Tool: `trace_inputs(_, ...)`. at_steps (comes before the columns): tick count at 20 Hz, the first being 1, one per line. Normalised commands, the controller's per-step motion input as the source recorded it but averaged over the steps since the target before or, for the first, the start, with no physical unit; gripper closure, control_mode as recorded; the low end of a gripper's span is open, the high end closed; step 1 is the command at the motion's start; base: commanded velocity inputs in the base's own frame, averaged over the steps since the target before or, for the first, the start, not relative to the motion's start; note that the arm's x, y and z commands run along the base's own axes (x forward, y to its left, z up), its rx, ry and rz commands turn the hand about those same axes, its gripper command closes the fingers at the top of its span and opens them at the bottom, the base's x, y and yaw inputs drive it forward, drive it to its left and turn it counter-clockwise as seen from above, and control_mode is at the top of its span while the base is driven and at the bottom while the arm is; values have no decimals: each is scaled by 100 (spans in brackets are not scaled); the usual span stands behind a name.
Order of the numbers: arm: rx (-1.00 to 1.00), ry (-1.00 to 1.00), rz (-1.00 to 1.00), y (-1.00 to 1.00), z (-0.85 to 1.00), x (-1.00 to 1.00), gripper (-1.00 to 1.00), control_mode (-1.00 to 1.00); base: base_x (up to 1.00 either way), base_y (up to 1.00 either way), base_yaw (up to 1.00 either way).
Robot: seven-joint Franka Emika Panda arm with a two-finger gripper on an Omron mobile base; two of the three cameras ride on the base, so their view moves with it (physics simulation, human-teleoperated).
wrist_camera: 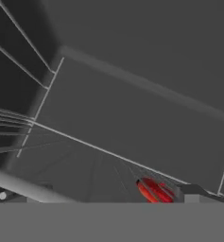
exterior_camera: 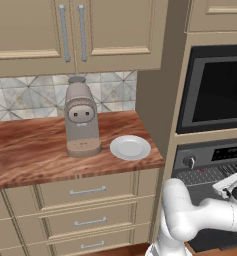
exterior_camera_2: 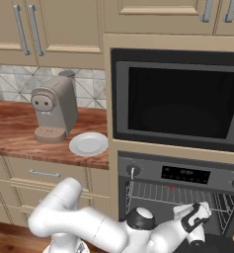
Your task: Take the fish from the oven and place it on the plate on the counter.
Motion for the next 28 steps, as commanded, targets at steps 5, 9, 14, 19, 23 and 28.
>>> trace_inputs(5,22,-12,0,0,-39,0,100,-100,0,0,0)
trace_inputs(9,16,-9,0,0,-34,-2,100,-100,0,0,0)
trace_inputs(14,2,-5,4,0,-33,-22,100,-100,0,0,0)
trace_inputs(19,0,0,8,0,-40,-29,100,-100,0,0,0)
trace_inputs(23,0,1,12,0,-43,-46,100,-100,0,0,0)
trace_inputs(28,0,2,13,0,-55,-49,100,-100,0,0,0)
